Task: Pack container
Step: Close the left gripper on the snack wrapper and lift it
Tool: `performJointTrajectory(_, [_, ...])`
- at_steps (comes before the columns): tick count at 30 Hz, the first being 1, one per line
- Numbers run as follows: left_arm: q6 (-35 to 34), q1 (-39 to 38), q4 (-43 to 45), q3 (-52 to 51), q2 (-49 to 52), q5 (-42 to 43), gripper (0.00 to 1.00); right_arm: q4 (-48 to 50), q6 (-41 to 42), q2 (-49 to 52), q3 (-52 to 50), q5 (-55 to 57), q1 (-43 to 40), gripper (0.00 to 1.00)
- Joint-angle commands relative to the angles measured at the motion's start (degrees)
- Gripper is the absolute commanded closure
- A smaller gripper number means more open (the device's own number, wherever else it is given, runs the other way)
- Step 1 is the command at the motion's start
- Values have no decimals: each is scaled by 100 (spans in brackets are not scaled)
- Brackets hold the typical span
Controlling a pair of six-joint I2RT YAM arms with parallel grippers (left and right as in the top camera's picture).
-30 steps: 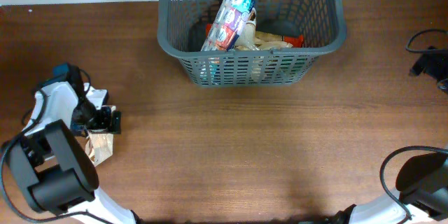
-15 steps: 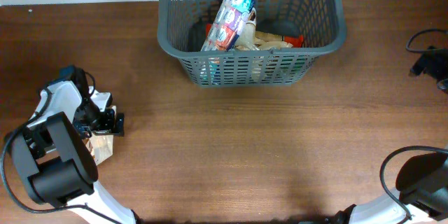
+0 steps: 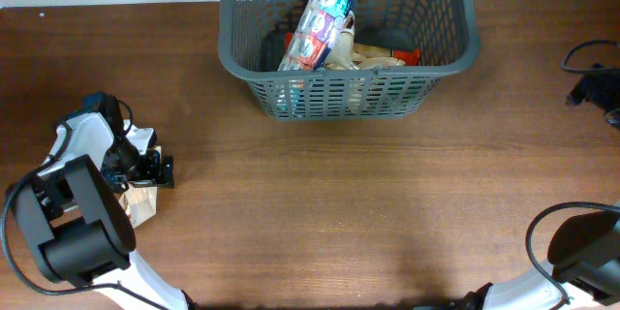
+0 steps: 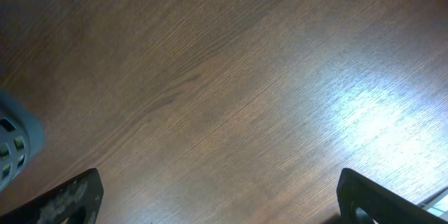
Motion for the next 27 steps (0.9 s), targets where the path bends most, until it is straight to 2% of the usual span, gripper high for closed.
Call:
performJointTrajectory(1, [-74,35,33,-61,74,195,1,4,52,-72,-11,9,-15,1])
performJointTrajectory(6, [-72,35,59,-61,74,225,0,4,52,-72,-9,9,-15,1])
performJointTrajectory(7, [-72,35,59,-61,74,225,5,4,52,-72,-11,9,-15,1])
performJointTrajectory(8, [-72,35,59,-61,74,223,11,4,52,-72,-11,9,-15,1])
performJointTrajectory(9, [-72,35,57,-61,74,219,24,4,52,-72,-11,9,-15,1])
performJointTrajectory(10, [-72,35,59,-61,74,203,30,4,52,-72,-11,9,-15,1])
performJointTrajectory(13, [-72,35,103,-61,74,199,65,4,52,-72,-9,9,-15,0])
performJointTrajectory(15, [-74,35,138,-61,74,201,78,2,52,-72,-11,9,-15,1])
performJointTrajectory(19, [-74,35,151,-61,74,201,97,4,52,-72,-11,9,-15,1])
performJointTrajectory(24, [-94,33,155,-44,74,229,98,4,52,-72,-11,9,-15,1])
performJointTrajectory(27, [-352,33,138,76,74,227,98,4,52,-72,-11,9,-15,1])
